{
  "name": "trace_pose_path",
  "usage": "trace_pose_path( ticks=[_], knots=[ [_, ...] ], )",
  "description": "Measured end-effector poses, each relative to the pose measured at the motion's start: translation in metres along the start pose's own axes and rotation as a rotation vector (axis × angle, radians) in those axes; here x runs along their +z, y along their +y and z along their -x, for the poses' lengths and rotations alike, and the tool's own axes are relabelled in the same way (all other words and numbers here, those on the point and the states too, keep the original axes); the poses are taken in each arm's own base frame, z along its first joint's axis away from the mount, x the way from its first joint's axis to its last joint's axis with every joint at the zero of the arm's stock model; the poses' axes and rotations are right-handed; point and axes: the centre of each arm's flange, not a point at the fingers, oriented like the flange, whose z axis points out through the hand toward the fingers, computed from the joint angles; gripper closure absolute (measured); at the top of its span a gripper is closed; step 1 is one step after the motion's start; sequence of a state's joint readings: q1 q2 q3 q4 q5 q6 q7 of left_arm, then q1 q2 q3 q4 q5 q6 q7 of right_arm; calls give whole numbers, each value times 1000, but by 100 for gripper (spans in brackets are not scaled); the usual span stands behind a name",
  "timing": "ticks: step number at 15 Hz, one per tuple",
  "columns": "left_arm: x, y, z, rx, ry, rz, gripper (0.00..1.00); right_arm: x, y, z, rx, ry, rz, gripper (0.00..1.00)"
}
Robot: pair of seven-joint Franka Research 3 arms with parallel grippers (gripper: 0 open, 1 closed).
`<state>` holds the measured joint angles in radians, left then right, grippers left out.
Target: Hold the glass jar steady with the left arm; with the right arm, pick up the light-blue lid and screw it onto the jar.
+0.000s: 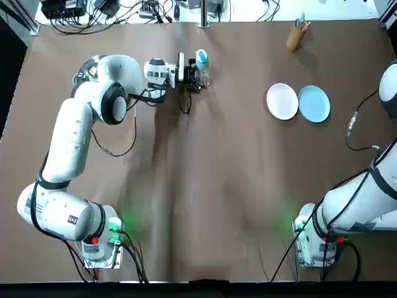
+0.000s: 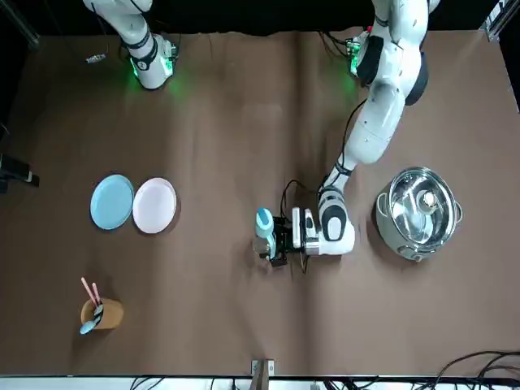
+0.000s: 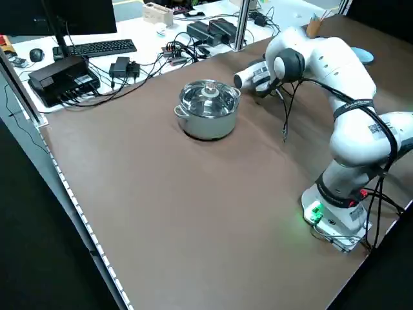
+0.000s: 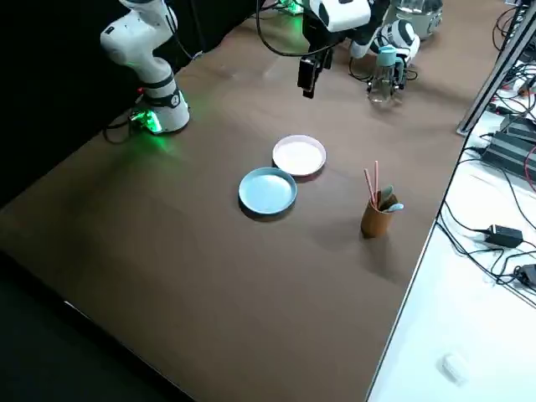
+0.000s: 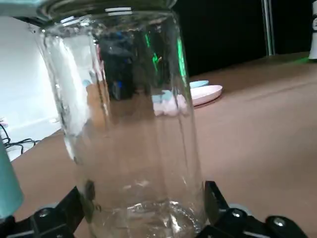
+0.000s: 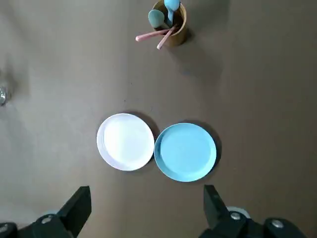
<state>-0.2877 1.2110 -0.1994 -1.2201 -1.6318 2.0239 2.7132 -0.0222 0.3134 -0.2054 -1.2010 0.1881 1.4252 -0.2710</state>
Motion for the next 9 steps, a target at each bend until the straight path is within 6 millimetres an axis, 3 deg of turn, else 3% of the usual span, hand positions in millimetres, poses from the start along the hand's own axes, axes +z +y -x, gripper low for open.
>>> trace_pose_path(
  ticks=[4, 9],
  knots=[
    [-25, -1, 3, -15, 11, 7, 0, 0, 0, 0, 0, 0, 0, 0],
    [-30, -1, -2, -15, 6, 10, 0, 0, 0, 0, 0, -1, 1, 0]
  ],
)
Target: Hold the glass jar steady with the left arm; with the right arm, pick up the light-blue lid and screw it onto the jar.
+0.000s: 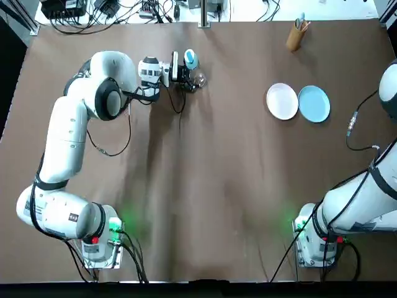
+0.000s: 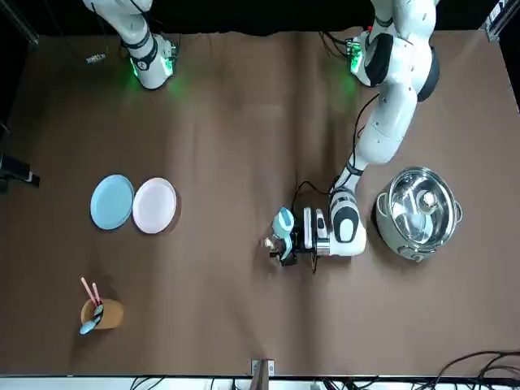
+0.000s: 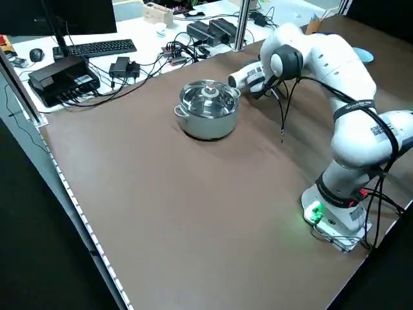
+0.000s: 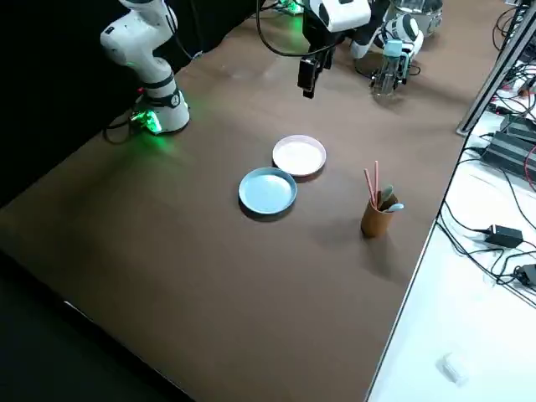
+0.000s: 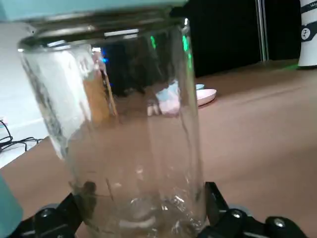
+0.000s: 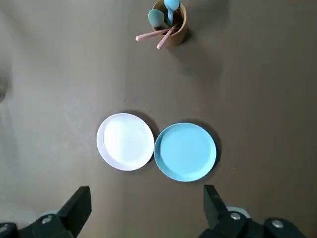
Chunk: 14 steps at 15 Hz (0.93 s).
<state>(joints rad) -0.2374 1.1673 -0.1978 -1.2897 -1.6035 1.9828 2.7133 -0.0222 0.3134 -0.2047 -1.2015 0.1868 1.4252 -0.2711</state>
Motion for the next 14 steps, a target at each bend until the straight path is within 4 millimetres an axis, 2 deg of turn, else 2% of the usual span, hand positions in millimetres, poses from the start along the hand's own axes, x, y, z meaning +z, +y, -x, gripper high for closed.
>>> trace_pose_path(
  ticks=[7, 14],
  knots=[
    [10, -3, -12, 20, -9, 7, 0, 1, 0, 0, -1, -2, 1, 0],
    [7, -3, -11, 19, -17, 4, 0, 2, -1, 0, -2, -6, 1, 0]
  ],
)
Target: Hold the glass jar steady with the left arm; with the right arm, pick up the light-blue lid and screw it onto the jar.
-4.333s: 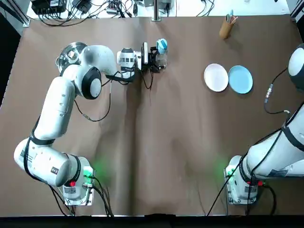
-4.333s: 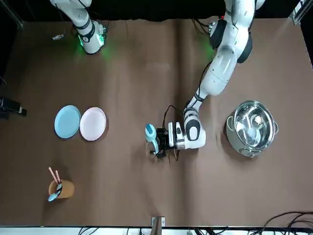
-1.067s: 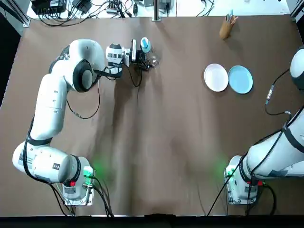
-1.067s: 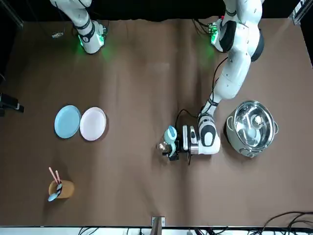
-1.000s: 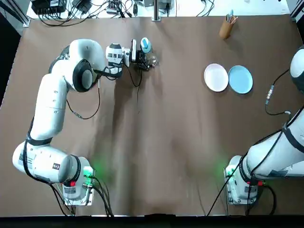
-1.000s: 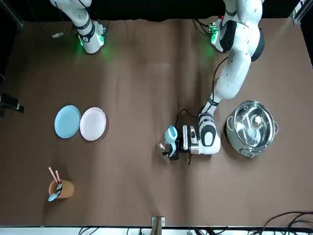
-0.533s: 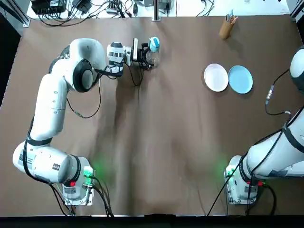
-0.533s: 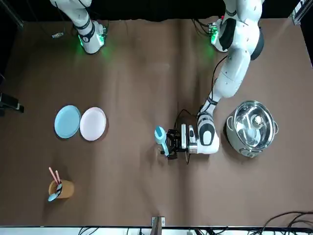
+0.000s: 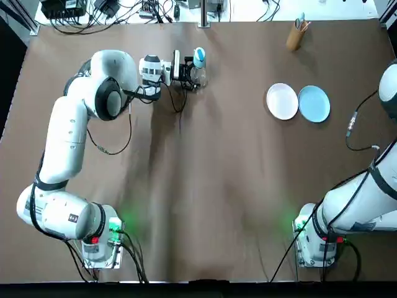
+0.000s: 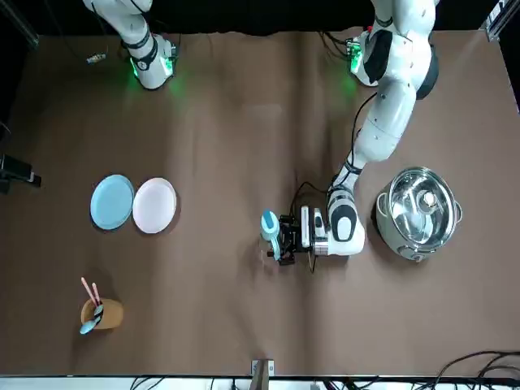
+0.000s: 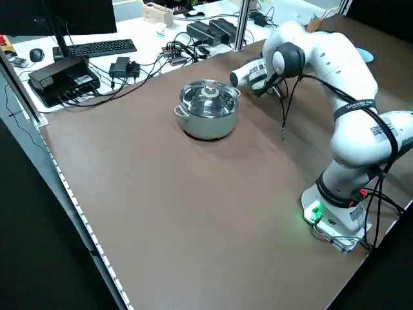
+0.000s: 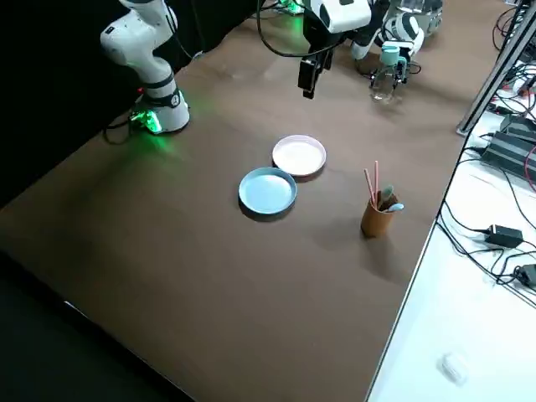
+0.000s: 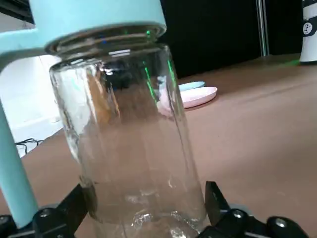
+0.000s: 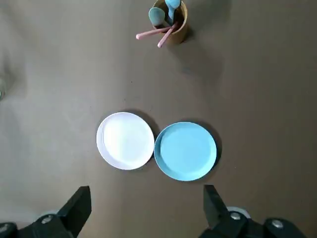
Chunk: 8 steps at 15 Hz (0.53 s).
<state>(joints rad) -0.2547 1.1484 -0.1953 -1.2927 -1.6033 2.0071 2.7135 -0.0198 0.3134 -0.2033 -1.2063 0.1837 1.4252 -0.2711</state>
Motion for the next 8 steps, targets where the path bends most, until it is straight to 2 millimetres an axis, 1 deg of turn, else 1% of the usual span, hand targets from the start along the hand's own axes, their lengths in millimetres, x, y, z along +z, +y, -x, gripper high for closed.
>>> trace_pose_path(
  ticks=[3, 6, 8],
  knots=[
    [-5, 0, 3, -6, -7, -6, 0, 1, 0, 0, -1, -6, 12, 0],
    [-7, 0, 4, -8, -8, -8, 0, 1, -4, -1, 3, -8, 23, 0],
    [-9, -1, 5, -10, -9, -11, 0, 2, -16, -3, 33, -15, 63, 0]
  ],
)
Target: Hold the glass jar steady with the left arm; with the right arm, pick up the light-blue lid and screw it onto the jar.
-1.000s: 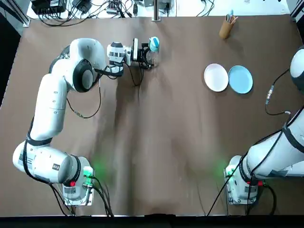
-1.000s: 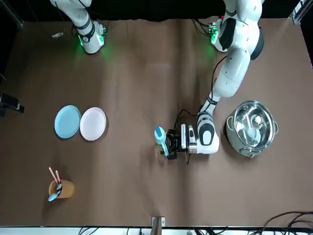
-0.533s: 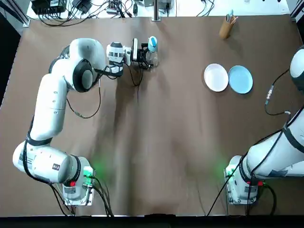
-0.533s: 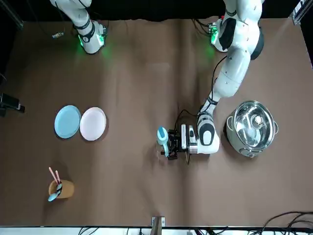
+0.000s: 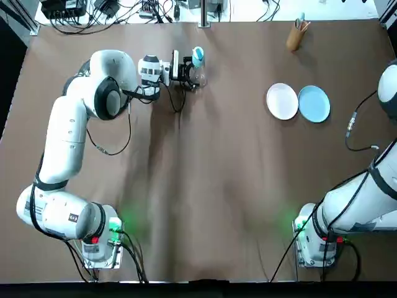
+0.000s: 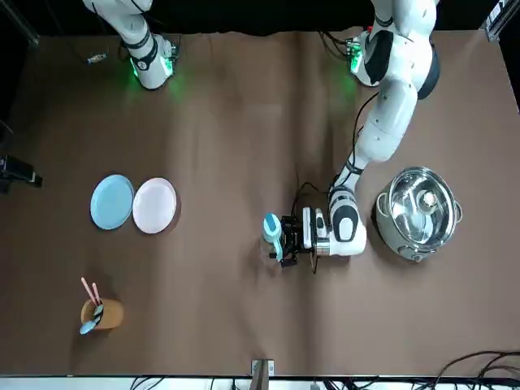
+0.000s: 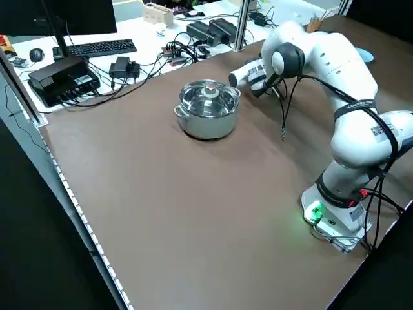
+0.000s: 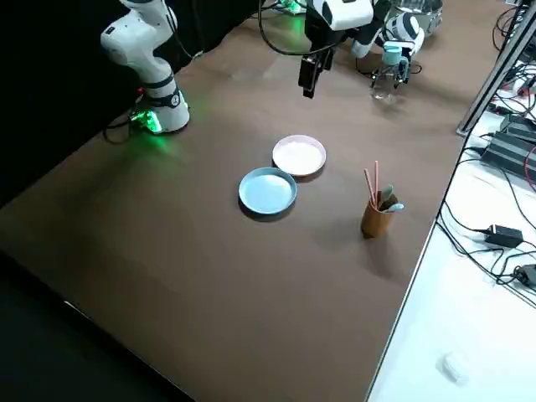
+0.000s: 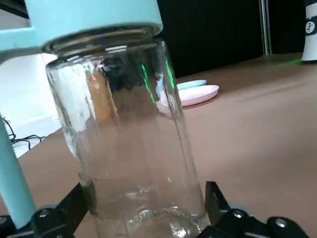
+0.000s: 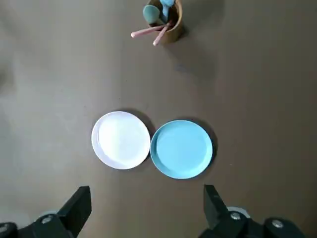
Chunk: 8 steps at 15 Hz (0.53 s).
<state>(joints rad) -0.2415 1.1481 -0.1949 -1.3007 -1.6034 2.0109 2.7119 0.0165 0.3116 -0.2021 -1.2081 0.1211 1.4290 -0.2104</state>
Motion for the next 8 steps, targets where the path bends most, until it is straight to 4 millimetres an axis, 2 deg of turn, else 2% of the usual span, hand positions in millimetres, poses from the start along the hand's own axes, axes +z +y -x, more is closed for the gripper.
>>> trace_pose_path(
  ticks=[2, 4, 8],
  knots=[
    [-3, -1, 1, -3, 0, -4, 0, -3, -17, -1, 12, 0, 34, 0],
    [-4, 0, 2, -5, 0, -6, 0, -15, -30, 4, 5, 18, 46, 0],
    [-7, 1, 5, -31, 3, -20, 0, -45, -21, 33, 20, 59, 41, 0]
  ],
)
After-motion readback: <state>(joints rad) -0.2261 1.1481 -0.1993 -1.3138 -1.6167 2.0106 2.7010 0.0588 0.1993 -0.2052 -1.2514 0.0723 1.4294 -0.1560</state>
